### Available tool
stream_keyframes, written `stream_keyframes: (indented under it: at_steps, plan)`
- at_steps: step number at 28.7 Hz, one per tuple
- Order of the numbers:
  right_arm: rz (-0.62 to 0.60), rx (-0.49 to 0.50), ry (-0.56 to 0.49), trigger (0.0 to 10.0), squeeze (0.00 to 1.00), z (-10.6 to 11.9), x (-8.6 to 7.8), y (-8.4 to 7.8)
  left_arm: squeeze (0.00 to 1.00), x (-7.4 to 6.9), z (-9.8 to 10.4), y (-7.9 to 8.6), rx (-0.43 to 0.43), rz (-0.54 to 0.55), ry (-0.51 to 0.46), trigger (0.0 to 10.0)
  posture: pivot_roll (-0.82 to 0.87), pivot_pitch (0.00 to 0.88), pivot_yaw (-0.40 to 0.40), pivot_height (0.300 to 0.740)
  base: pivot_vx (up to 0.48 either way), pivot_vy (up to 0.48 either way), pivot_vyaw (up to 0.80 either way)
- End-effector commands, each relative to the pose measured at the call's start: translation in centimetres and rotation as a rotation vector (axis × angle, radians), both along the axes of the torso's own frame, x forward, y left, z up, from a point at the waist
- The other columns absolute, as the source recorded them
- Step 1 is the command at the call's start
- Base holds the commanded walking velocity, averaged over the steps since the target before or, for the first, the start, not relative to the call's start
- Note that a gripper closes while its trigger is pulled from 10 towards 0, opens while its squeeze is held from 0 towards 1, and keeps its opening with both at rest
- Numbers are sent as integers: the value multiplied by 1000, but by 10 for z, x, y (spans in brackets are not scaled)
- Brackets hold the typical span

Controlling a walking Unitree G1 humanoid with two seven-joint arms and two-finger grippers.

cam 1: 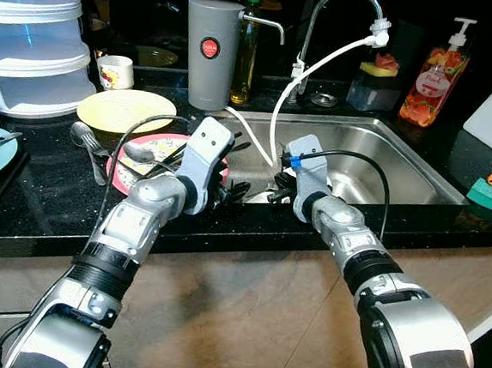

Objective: Kitchen organization

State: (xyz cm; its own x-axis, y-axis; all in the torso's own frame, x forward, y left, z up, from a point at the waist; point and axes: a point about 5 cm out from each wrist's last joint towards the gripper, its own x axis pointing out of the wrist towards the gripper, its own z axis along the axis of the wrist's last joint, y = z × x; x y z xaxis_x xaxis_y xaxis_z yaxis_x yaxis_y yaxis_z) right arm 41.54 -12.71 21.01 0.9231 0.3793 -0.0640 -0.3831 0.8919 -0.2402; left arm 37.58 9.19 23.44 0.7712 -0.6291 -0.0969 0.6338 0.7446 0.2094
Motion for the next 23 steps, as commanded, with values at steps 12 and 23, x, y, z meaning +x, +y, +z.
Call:
stream_keyframes:
  at_steps: [12, 23]
  plan:
    - [41, 30, 35, 10000, 800, -3, -1, 8, 0, 3, 6, -1, -3, 5, -24, 10000, 52, 77, -44, 740, 0, 0, 0]
    - [13, 83, -26, 10000, 0, 13, 2, 5, 0, 7, 28, 19, -88, 143, -123, 10000, 50, 51, -57, 740, 0, 0, 0]
